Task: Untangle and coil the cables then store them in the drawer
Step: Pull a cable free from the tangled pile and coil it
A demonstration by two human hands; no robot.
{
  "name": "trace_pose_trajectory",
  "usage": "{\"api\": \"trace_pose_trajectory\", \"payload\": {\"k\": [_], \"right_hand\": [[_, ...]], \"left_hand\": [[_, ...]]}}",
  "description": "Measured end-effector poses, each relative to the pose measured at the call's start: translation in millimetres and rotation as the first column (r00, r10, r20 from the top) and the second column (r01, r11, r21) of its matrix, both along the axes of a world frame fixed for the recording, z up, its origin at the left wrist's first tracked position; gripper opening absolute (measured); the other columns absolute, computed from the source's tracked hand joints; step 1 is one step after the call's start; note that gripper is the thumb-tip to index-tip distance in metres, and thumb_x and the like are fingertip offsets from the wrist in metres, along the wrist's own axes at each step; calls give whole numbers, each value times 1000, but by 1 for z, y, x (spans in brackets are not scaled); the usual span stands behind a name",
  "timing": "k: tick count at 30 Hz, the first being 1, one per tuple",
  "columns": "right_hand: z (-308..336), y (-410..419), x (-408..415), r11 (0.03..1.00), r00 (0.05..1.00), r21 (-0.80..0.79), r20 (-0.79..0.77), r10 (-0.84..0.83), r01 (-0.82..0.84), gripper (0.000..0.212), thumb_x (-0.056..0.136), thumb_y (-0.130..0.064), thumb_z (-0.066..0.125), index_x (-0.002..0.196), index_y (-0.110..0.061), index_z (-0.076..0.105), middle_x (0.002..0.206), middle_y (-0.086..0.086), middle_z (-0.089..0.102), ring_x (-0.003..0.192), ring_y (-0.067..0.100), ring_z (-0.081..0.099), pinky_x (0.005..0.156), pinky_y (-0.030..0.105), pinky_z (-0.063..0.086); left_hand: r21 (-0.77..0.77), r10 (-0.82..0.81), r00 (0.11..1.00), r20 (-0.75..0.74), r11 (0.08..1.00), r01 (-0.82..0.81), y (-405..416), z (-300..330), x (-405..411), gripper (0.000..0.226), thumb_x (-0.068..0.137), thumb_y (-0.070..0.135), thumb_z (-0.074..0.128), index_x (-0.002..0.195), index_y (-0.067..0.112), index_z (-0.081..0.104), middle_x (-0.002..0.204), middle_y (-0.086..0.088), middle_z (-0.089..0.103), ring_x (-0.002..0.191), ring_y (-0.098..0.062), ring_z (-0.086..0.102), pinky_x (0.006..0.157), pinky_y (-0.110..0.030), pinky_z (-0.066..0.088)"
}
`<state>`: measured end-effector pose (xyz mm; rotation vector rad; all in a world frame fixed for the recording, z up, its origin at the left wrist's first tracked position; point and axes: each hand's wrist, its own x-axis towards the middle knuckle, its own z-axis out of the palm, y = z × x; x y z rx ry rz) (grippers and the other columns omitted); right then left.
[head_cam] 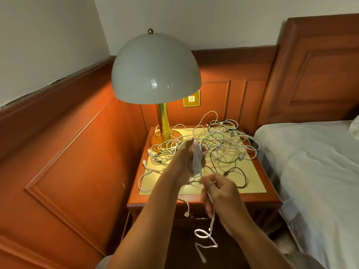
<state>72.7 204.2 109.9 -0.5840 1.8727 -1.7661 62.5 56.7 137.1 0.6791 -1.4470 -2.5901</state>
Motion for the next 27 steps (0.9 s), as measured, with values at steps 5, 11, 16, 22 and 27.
{"api": "trace_pose_trajectory", "payload": {"k": [5, 11, 16, 22, 27], "right_hand": [[-49, 5, -5, 959, 946, -75, 163, 282, -273, 24, 103, -17, 42, 104, -8, 64, 69, 4, 55, 53, 15, 44, 53, 25, 41], [-47, -10, -47, 926, 978, 337, -59, 201, -170, 60, 83, -64, 49, 72, -6, 65, 48, -3, 50, 38, 8, 42, 45, 23, 37], [-16, -19, -90, 885, 933, 445, -241, 269, -140, 50, 90, -50, 55, 72, -5, 65, 44, -12, 47, 45, 0, 41, 57, 23, 34], [33, -30, -134, 890, 783, 455, -543, 302, -28, 33, 88, -37, 65, 75, -7, 64, 61, 1, 52, 58, 15, 45, 56, 25, 33], [61, -40, -136, 803, 525, 553, -762, 378, 224, 65, 71, -67, 63, 60, -3, 58, 53, 5, 46, 54, 15, 40, 56, 29, 32]], "left_hand": [[171, -62, 985, -160, 981, 89, -10, 20, 8, 34, 95, 28, 39, 101, 0, 57, 73, -5, 54, 63, -15, 51, 63, -25, 47], [89, -120, 960, -254, 985, 147, -9, 39, 27, 40, 96, 29, 35, 101, -3, 58, 67, -6, 57, 59, -15, 47, 63, -27, 41], [65, -201, 929, -312, 971, 231, -20, 46, 40, 50, 97, 31, 33, 95, -7, 65, 65, -7, 49, 56, -16, 43, 59, -27, 40], [-95, -376, 914, -154, 926, 365, -16, 31, 42, 48, 96, 31, 34, 103, -9, 60, 63, -8, 53, 51, -15, 48, 53, -24, 43], [-158, -422, 907, 7, 895, 418, -7, 15, 31, 40, 102, 27, 30, 114, -6, 48, 67, -3, 64, 53, -11, 54, 53, -21, 45]]}}
